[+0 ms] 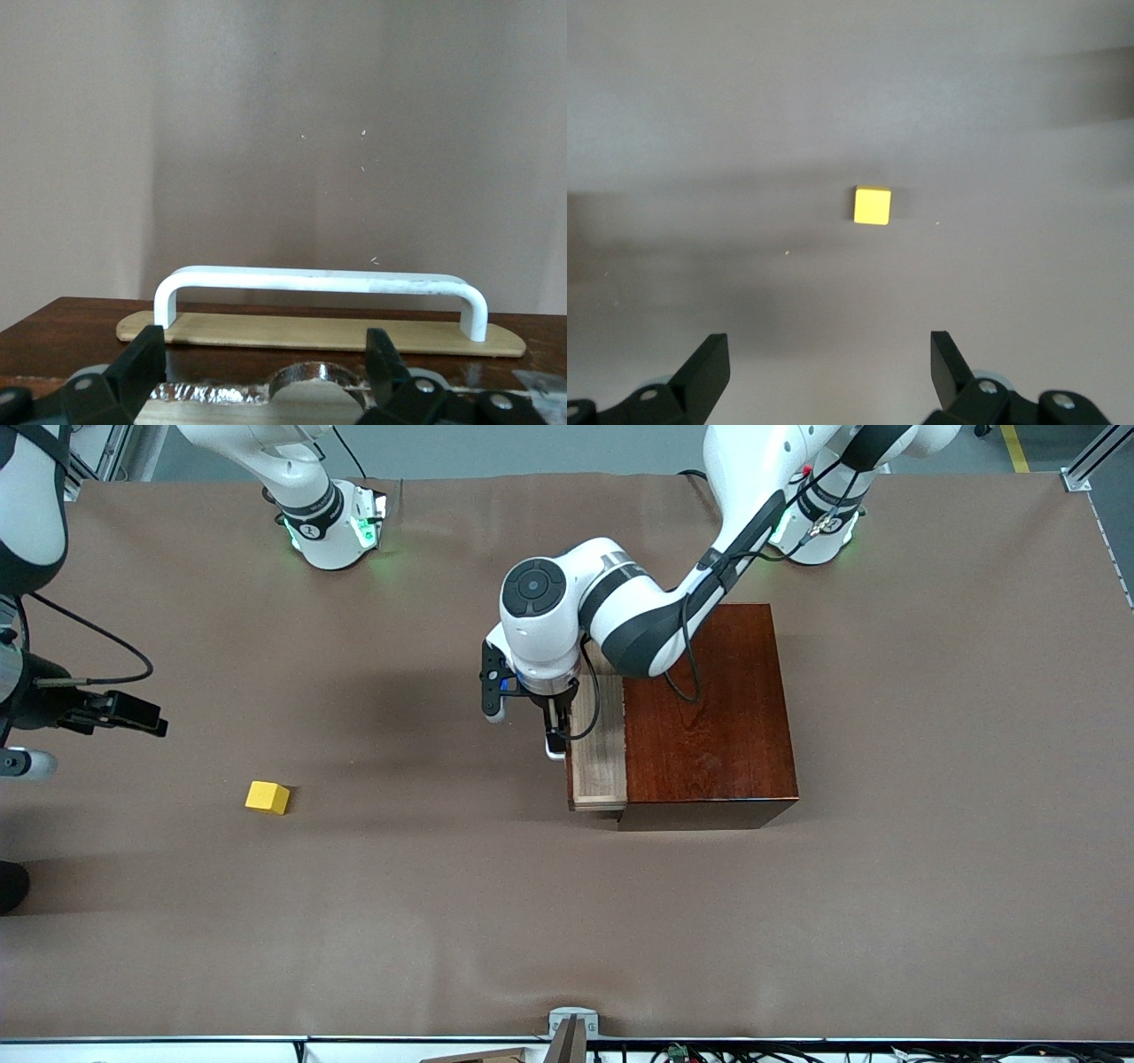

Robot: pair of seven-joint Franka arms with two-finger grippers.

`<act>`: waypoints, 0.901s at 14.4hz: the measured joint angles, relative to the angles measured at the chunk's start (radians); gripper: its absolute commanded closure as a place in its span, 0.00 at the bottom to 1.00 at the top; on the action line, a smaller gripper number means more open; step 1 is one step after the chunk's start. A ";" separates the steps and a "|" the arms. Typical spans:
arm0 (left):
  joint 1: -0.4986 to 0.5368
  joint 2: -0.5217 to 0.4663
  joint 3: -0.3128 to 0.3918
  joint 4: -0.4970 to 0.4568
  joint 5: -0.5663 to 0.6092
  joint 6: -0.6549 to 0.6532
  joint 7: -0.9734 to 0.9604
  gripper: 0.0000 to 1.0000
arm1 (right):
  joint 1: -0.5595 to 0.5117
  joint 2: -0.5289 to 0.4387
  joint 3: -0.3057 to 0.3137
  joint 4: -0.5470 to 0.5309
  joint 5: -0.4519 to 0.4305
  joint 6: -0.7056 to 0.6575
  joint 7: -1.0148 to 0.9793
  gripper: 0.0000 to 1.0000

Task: Open drawer, take yellow block, close drawer
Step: 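Push the drawer shut into the box with the left gripper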

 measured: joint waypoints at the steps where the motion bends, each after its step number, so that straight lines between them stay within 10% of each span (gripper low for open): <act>1: 0.000 0.000 0.001 -0.004 0.004 0.000 0.000 0.00 | -0.032 -0.012 0.041 -0.004 -0.013 -0.006 0.000 0.00; 13: 0.011 0.000 0.032 -0.016 0.054 -0.158 0.004 0.00 | -0.139 -0.176 0.168 -0.157 -0.043 0.007 0.039 0.00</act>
